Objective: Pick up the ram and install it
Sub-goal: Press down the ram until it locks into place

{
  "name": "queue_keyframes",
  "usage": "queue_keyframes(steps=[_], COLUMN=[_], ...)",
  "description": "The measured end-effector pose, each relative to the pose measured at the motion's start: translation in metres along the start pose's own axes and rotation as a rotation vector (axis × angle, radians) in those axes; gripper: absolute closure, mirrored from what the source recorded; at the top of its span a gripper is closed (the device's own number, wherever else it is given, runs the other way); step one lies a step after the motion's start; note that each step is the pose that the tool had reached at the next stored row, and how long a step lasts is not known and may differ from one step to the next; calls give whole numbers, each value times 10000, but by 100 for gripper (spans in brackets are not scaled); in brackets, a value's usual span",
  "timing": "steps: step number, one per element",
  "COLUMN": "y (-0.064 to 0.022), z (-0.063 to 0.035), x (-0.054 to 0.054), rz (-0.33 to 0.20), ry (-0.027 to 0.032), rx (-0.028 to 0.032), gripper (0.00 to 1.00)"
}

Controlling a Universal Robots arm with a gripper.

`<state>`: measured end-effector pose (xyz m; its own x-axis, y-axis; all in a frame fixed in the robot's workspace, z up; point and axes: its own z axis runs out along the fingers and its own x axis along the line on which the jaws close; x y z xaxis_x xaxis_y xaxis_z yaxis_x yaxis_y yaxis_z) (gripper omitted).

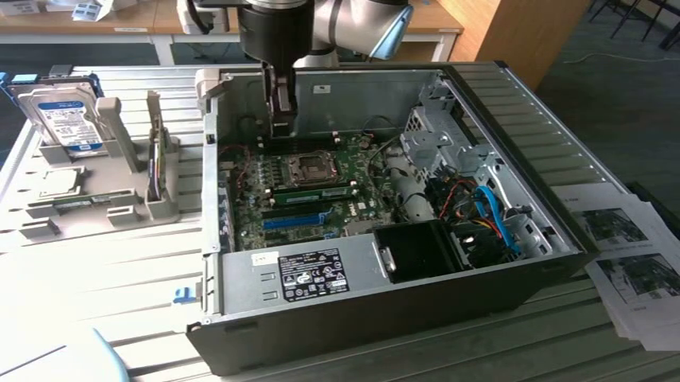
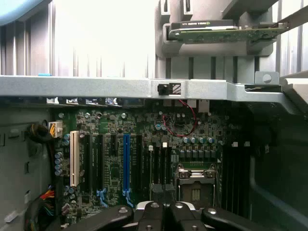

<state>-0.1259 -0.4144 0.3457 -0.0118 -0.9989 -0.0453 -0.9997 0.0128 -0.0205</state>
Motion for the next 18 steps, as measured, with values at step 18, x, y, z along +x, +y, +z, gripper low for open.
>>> queue_keyframes(steps=[18], y=[-36], z=[0], x=[-2], rz=[0], ry=[3], rx=[-1], gripper=[91])
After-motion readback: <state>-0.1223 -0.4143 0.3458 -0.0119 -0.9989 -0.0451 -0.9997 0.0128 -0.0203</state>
